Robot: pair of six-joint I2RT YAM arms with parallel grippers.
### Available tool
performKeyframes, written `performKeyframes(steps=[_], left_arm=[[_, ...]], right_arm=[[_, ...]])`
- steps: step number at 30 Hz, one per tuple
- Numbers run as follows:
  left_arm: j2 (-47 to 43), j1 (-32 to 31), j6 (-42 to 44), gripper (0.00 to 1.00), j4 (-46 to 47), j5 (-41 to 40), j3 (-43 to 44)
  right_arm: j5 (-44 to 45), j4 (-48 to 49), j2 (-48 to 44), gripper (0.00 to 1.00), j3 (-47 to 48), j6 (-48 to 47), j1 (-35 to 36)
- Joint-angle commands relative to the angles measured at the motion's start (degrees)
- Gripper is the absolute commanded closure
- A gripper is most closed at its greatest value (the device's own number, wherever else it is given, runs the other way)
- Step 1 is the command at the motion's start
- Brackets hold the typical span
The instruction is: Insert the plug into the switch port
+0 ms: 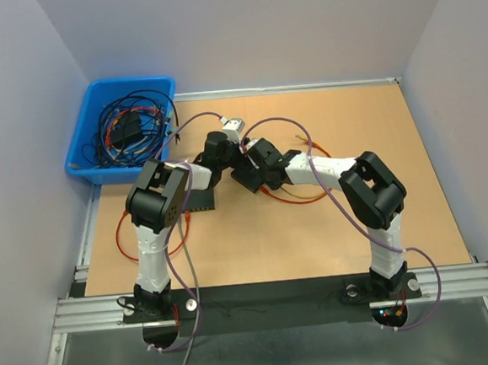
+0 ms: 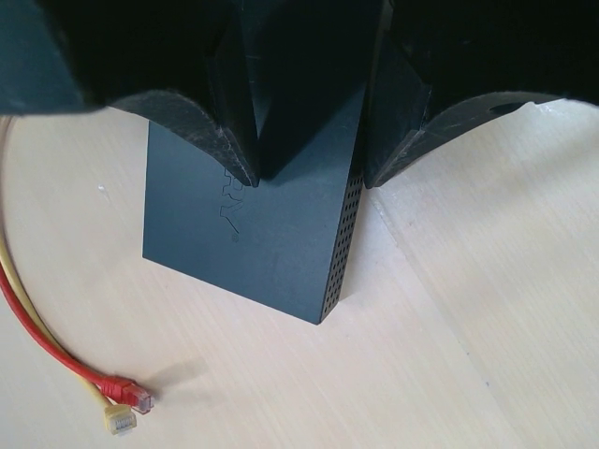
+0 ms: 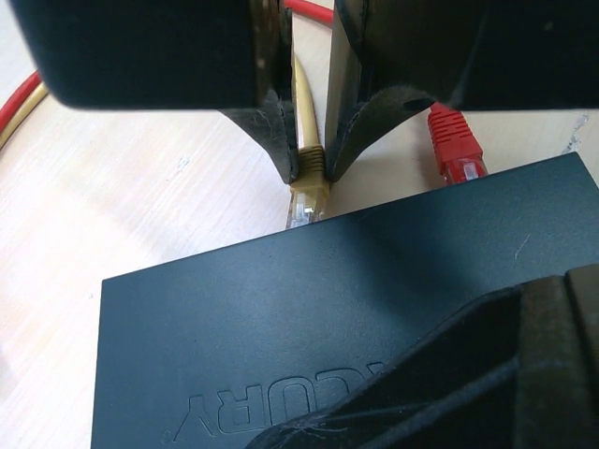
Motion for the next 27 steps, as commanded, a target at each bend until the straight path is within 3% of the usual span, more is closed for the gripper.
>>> performKeyframes(steps=[1, 17, 27], left_arm=[[3.1, -5.12, 1.47, 0.44, -11.08, 12.54, -1.5], [3.98, -6.26, 2.79, 0.44, -13.37, 12.89, 0.17], [3.37, -5.91, 2.44, 0.44, -13.37, 11.66, -0.26]], right_arm=[[-6.23, 21.06, 0.04, 1.0, 1.93, -1.81, 0.71], [-6.23, 21.06, 4.17, 1.0, 14.14, -3.57, -0.69], [-5.35, 21.23, 5.06, 1.0, 13.63, -2.87, -0.78]])
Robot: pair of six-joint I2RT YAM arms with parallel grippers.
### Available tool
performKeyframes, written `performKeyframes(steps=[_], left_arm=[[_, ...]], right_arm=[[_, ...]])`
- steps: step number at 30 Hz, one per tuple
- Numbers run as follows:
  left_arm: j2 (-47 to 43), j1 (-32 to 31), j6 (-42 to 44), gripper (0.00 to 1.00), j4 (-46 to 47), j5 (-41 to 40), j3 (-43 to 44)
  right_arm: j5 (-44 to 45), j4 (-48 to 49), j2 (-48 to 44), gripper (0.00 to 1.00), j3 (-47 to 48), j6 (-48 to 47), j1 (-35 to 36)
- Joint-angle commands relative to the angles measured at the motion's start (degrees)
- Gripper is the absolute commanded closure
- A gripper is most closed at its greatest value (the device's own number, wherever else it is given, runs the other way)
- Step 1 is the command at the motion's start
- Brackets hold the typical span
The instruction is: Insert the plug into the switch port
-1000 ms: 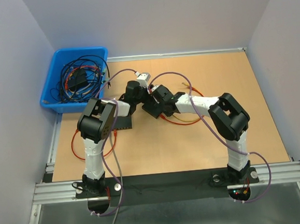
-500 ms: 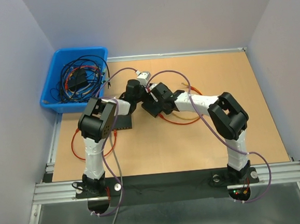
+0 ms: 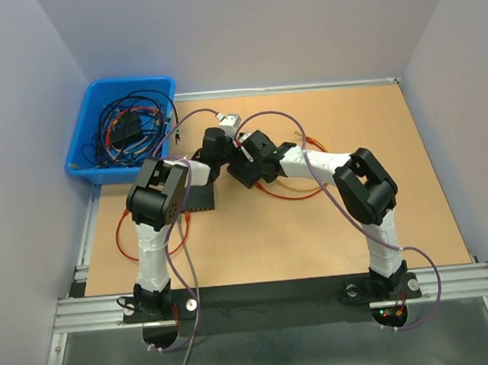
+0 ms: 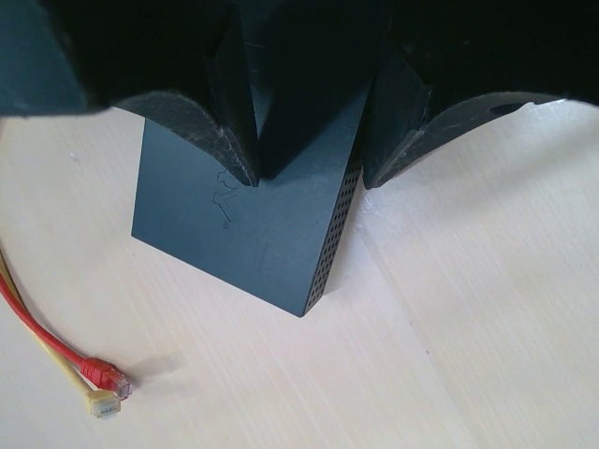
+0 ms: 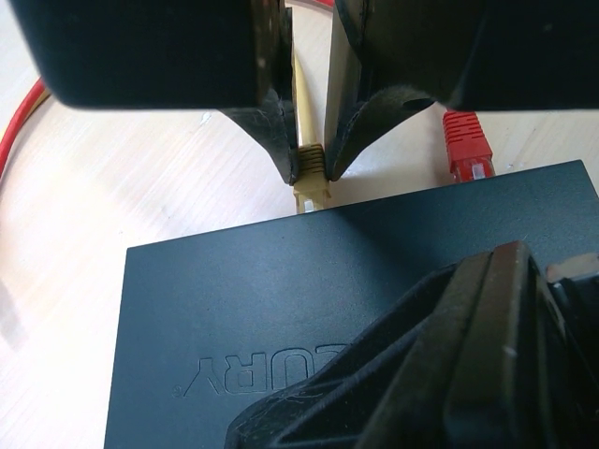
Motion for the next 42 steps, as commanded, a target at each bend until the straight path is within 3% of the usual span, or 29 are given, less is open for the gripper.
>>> performKeyframes(steps=[1, 5, 13, 21, 30, 36, 38, 40, 42], left_arm=[[1.82, -6.94, 2.29, 0.44, -11.8, 13.41, -3.5], [-0.2, -5.36, 1.4, 0.43, -11.88, 12.54, -3.68], [-0.91, -3.08, 3.07, 0.43, -20.57, 5.15, 2.2], [-1.87, -1.49, 4.83, 0.42, -27.17, 3.04, 6.42], [-2.4, 0.97, 7.12, 0.38, -35.43, 0.23, 14.16], [-7.59, 1.76, 5.8, 0.33, -39.21, -8.46, 16.53], [-11.53, 1.76, 5.19, 0.29, -41.92, -12.42, 17.15], [-16.69, 1.67, 4.57, 0.28, -43.43, -15.84, 16.98], [-20.49, 1.32, 4.22, 0.28, -45.45, -17.61, 15.75]], right_arm=[[-4.15, 23.57, 0.16, 1.0, 5.06, 0.91, 0.05], [-3.27, 23.57, -2.04, 0.95, 2.69, 1.26, -0.04], [-2.65, 25.68, -6.0, 0.82, -3.03, 2.41, -0.04], [-2.12, 27.7, -11.36, 0.55, -8.48, 3.81, -0.04], [-1.6, 27.61, -18.73, 0.47, -13.14, 4.43, 0.05], [-2.12, 27.35, -27.89, 0.38, -18.59, 6.27, -0.04], [-3.61, 25.78, -32.79, 0.29, -20.78, 7.68, -0.04], [-6.32, 24.28, -37.52, 0.06, -22.62, 10.47, 0.05], [-9.14, 21.56, -40.87, 0.0, -24.29, 12.33, 0.05]])
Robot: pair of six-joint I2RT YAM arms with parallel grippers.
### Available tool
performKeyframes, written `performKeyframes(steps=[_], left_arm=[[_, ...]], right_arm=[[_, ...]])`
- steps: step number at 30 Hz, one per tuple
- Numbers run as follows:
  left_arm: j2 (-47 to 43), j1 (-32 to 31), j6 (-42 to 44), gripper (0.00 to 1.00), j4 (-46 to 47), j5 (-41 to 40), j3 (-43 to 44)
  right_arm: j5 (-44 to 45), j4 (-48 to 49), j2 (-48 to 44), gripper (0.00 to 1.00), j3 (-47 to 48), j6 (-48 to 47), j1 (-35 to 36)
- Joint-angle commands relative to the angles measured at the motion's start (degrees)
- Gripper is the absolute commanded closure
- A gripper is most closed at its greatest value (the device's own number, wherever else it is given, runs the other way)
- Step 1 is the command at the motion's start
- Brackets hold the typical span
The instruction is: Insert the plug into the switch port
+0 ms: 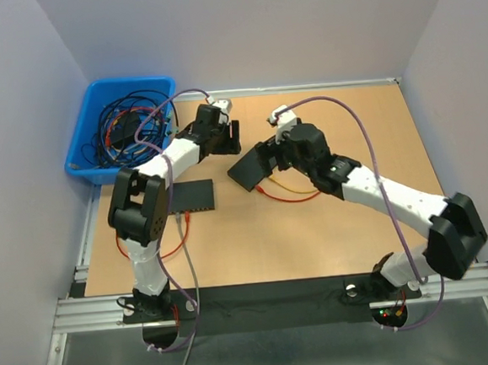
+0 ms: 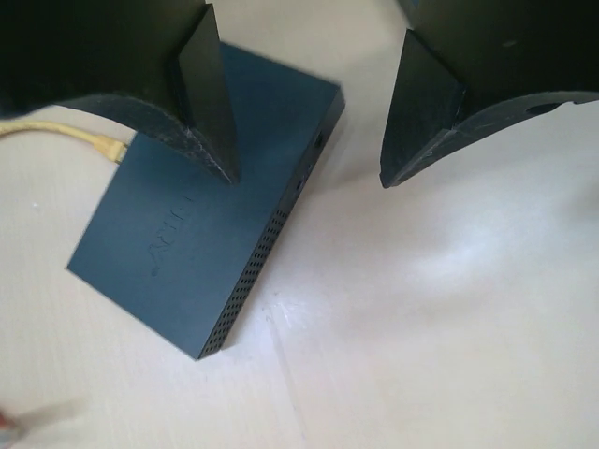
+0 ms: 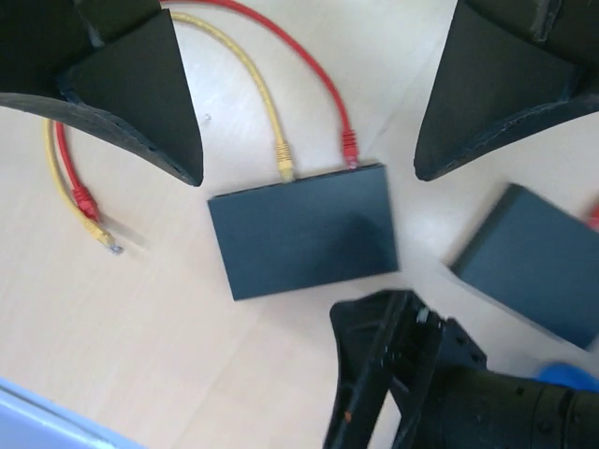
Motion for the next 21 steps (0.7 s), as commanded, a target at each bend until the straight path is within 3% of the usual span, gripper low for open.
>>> performKeyframes(steps=[1, 6, 9, 14, 21], left_arm=[[-15.49, -0.12, -0.72, 0.27, -4.56, -7.82, 1.37], [-29.98, -3.1, -2.56, 0.27, -7.64, -11.51, -5.83], [-36.33, -5.12, -4.06, 0.28, -9.31, -15.11, -11.63], [-52.06, -10.13, -9.59, 0.29, -11.25, -27.22, -23.39], [-76.12, -10.84, -16.01, 0.31, -10.11, -42.35, -38.79]], right_arm=[[-8.0, -1.75, -9.56, 0.0, -2.6, 6.62, 0.29], [-21.36, -2.01, -17.93, 0.0, -9.63, 12.96, 0.55], [-24.82, -2.28, -21.35, 0.0, -12.79, 15.78, 0.91], [-23.95, -3.51, -28.12, 0.0, -17.62, 18.33, 1.17], [-20.51, -4.48, -36.04, 0.0, -23.43, 22.73, 1.17]])
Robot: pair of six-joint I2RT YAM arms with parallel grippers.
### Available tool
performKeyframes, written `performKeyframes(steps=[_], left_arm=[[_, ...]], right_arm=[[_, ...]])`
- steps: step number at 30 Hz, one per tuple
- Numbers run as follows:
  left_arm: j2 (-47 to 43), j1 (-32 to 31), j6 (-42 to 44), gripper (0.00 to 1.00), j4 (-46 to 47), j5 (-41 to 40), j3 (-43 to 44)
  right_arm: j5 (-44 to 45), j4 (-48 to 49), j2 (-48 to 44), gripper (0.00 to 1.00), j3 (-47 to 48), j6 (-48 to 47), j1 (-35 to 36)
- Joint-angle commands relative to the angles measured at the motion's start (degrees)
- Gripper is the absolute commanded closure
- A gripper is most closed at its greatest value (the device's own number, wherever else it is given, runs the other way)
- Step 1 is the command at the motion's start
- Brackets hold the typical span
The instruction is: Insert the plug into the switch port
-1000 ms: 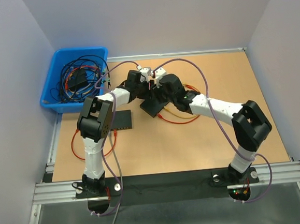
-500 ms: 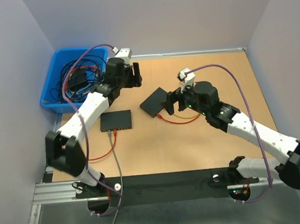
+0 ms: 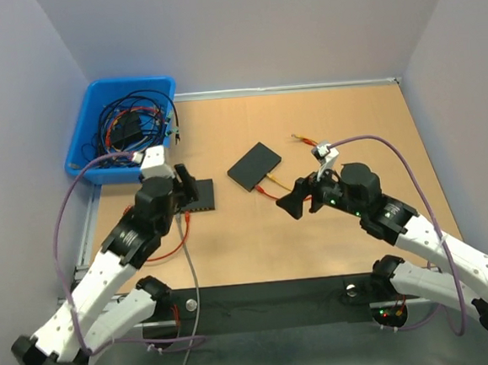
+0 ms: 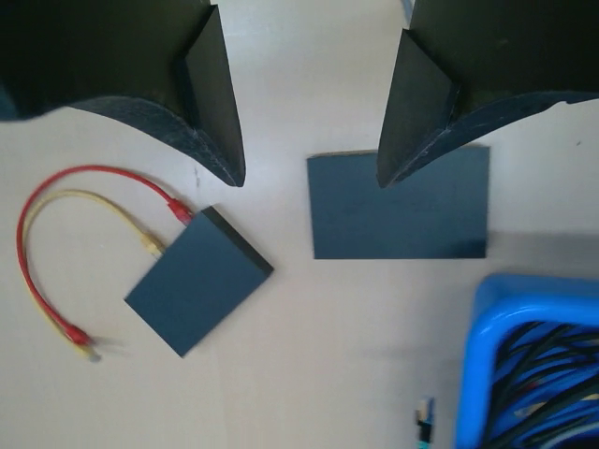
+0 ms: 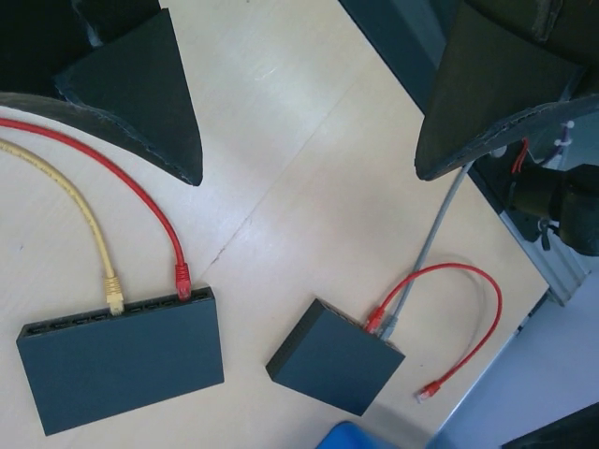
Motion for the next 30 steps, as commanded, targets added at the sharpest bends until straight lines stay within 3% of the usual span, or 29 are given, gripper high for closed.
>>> performKeyframes(steps=[1, 5, 10, 30], left_arm=[[-13.32, -0.42, -5.35, 0.31, 2.61, -13.23, -6.08], [-24.48, -0.42, -2.47, 0.31, 12.08, -18.6, -13.19], [-33.19, -0.42, -0.52, 0.33, 11.33, -22.2, -18.75], [-36.11, -0.51, 0.63, 0.35, 12.73, -25.01, -22.26]], right_arm=[[0.34, 0.68, -2.65, 0.0, -0.9, 3.84, 0.41], [2.35, 0.42, -4.23, 0.0, -1.17, 5.43, 0.49], [4.28, -0.37, -5.46, 0.0, -0.9, 5.69, 0.41], [5.52, -2.48, -4.58, 0.0, -0.9, 6.22, 0.41]])
